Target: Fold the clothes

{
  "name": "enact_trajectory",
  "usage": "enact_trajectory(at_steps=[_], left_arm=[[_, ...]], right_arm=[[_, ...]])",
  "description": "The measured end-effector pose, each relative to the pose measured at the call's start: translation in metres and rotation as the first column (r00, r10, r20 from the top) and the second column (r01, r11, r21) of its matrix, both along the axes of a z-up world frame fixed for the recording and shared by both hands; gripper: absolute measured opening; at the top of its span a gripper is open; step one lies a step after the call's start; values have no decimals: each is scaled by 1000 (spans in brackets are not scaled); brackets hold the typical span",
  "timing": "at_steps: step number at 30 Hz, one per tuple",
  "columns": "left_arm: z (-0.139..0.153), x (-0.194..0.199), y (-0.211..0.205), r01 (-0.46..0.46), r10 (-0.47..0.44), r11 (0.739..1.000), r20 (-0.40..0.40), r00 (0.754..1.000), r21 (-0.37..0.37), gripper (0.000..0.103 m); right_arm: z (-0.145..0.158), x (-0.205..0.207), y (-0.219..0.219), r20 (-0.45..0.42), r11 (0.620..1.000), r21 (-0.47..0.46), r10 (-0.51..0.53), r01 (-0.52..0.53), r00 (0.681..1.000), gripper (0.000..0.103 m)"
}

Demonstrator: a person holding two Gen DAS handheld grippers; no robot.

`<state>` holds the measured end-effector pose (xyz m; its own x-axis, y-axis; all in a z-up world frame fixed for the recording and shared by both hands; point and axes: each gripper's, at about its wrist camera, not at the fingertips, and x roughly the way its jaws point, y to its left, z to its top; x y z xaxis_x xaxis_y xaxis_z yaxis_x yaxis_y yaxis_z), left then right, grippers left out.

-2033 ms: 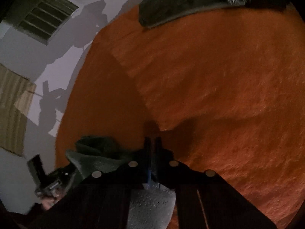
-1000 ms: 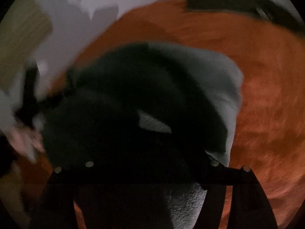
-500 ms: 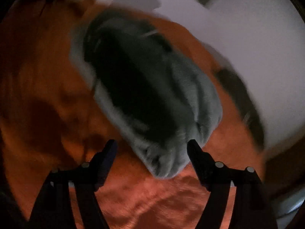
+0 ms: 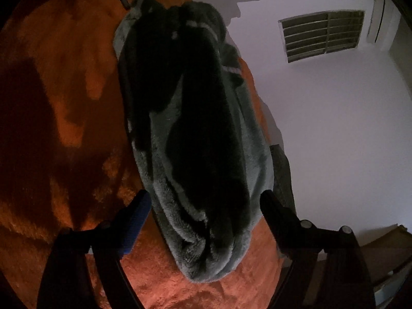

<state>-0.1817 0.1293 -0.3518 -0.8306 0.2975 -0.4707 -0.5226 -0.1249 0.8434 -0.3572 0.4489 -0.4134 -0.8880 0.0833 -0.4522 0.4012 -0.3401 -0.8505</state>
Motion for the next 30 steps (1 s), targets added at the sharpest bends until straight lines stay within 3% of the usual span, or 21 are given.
enact_trajectory(at_steps=[3, 5, 7, 8, 10, 12, 13, 14, 15, 16, 17, 18, 20, 22, 23, 25, 27, 30], left_arm=[[-17, -14, -22, 8, -10, 995, -18, 1000, -99, 85], [-11, -32, -35, -71, 77, 995, 81, 994, -67, 85], [4, -48, -43, -171, 168, 985, 160, 973, 1, 85], [12, -56, -46, -220, 210, 975, 175, 962, 41, 86], [24, -66, -48, -270, 260, 957, 106, 960, 102, 85], [18, -57, -48, -150, 154, 987, -81, 985, 56, 86], [8, -50, -51, -51, 48, 999, -157, 986, -10, 86], [-2, -42, -56, 49, -67, 995, -222, 973, -87, 86], [-13, -35, -60, 142, -185, 975, -276, 943, -169, 86], [-19, -33, -64, 210, -267, 956, -306, 914, -206, 86], [-24, -32, -69, 273, -343, 932, -330, 880, -239, 86], [-25, -37, -70, 306, -375, 921, -335, 864, -241, 86], [-21, -51, -64, 323, -379, 923, -363, 851, -208, 86], [-13, -65, -51, 343, -376, 927, -382, 844, -154, 86], [-9, -71, -45, 358, -379, 925, -379, 844, -129, 86], [-2, -69, -41, 463, -458, 883, -346, 819, -72, 85], [-1, -79, -33, 589, -567, 807, -340, 750, -46, 85], [-4, -83, -33, 630, -617, 773, -309, 723, -69, 85]], right_arm=[[18, 15, 4, 53, 997, -66, -22, 26, 998, 88], [32, 11, 17, 145, 975, -209, -50, 80, 988, 88], [52, 2, 39, 231, 917, -369, -65, 149, 971, 88], [61, -2, 57, 261, 877, -440, -79, 191, 962, 88], [64, -8, 86, 279, 840, -475, -137, 260, 951, 88], [52, -1, 107, 176, 896, -386, -164, 221, 971, 88], [46, 2, 118, 123, 921, -334, -167, 199, 978, 88], [36, 11, 125, 77, 962, -246, -106, 122, 991, 88], [20, 18, 128, 18, 993, -119, 0, 2, 1000, 88], [4, 26, 131, -27, 993, 16, 114, -114, 993, 88], [-11, 33, 134, -54, 965, 148, 228, -218, 972, 88], [-20, 42, 138, -62, 933, 215, 309, -290, 949, 88], [-37, 50, 142, -58, 814, 332, 521, -476, 852, 88], [-40, 48, 141, -52, 753, 334, 615, -566, 787, 95], [-40, 42, 137, -40, 746, 318, 628, -586, 777, 99], [-37, 29, 131, -10, 761, 273, 614, -589, 789, 100], [-30, 20, 130, -2, 776, 232, 603, -586, 798, 100], [-28, 32, 128, 4, 777, 219, 604, -590, 797, 100]])
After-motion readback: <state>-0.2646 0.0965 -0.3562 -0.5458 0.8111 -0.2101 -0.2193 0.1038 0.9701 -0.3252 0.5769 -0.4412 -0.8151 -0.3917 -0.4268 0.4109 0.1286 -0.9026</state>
